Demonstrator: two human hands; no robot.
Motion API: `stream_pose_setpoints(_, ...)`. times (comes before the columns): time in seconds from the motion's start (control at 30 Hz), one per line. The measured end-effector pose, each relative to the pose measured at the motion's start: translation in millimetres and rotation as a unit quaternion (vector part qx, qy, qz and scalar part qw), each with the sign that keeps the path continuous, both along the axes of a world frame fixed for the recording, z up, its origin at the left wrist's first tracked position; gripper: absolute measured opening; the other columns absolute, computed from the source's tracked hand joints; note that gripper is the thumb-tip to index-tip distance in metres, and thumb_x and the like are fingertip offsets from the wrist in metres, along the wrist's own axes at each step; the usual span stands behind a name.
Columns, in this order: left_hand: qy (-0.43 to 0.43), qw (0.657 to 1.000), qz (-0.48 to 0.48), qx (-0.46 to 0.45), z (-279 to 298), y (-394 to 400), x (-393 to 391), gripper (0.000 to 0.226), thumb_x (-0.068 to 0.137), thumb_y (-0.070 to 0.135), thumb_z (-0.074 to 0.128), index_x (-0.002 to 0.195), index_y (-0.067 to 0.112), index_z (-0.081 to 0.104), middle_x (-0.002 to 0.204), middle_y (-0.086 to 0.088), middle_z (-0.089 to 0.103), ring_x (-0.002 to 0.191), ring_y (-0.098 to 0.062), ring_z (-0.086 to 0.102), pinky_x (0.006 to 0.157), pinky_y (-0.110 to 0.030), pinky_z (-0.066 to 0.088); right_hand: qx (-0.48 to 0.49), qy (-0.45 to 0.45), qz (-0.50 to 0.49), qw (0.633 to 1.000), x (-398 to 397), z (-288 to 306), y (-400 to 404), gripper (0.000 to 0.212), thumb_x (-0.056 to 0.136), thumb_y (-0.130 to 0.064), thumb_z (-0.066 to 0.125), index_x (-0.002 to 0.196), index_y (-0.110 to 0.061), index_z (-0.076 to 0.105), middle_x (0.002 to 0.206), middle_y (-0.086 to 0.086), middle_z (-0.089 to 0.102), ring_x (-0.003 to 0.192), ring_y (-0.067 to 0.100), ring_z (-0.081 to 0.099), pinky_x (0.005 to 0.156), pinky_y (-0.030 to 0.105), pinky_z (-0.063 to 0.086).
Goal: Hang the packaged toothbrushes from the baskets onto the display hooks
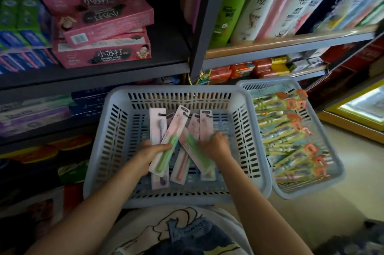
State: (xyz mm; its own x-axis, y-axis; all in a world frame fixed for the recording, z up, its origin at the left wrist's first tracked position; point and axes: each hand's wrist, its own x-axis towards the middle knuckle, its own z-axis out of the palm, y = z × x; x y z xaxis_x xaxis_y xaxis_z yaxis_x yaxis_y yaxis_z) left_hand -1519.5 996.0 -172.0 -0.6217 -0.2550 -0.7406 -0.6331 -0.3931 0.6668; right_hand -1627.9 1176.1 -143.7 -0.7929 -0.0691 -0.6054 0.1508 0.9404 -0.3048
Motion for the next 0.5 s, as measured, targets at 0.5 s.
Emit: stream_pose_setpoints(0.5, -0.071, 0.994, -0.006, -0.083, 8, 25, -17, 0.047, 0.071, 0.024, 0.091, 0.109, 0.009, 0.068, 0.100, -0.011, 0.074, 0.088, -0.027, 0.071, 0.081, -0.039, 0.060, -0.140, -0.085, -0.092, 0.982, 14, -20, -19, 0.070, 0.087, -0.041, 0.078, 0.130, 0.004, 0.046, 0.122, 0.014, 0.060, 0.113, 0.029, 0.061, 0.080, 0.034, 0.050)
